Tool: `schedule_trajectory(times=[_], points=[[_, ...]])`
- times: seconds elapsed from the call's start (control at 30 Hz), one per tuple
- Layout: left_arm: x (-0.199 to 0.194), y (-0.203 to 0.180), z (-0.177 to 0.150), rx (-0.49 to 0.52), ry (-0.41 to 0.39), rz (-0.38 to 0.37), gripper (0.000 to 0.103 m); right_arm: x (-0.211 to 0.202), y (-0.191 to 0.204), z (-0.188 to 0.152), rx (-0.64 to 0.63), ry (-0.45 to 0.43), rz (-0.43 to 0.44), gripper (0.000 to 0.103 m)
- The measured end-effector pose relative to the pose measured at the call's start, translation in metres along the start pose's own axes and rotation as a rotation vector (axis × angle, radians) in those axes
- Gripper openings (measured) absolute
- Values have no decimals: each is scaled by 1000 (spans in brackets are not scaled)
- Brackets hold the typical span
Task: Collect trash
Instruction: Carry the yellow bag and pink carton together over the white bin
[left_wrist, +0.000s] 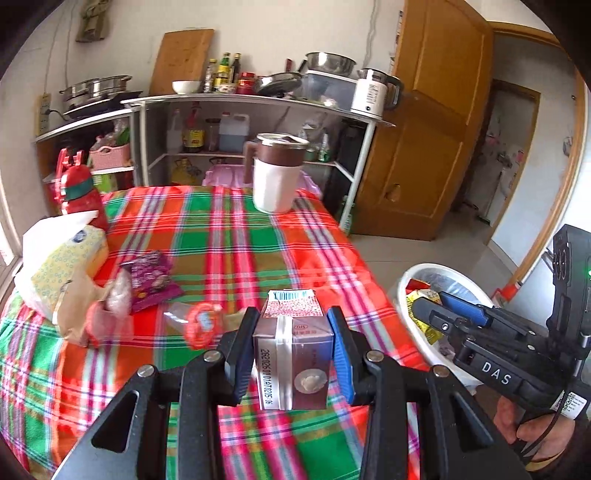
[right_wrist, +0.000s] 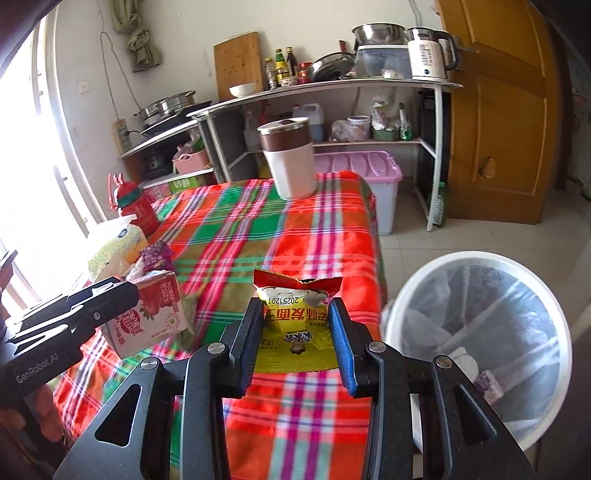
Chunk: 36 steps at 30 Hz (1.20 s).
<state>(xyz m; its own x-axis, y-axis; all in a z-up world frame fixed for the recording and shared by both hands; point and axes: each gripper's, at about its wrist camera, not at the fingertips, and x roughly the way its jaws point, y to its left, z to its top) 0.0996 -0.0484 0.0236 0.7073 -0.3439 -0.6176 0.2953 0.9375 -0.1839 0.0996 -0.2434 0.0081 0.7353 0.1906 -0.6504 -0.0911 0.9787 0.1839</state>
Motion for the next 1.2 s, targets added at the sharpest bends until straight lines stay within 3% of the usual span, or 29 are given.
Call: schedule_trajectory(times=[0.33,0.8,1.2], points=[[22,-68,5,93,23,-116,39,-25,-54,-6,76,-20,-92,38],[60,-136,4,176,90,-216,39,-41,-119,-19,157,4,-189,38],[99,-178,-7,228,171,-238,39,-31,-170,-34,217,72,-258,38]])
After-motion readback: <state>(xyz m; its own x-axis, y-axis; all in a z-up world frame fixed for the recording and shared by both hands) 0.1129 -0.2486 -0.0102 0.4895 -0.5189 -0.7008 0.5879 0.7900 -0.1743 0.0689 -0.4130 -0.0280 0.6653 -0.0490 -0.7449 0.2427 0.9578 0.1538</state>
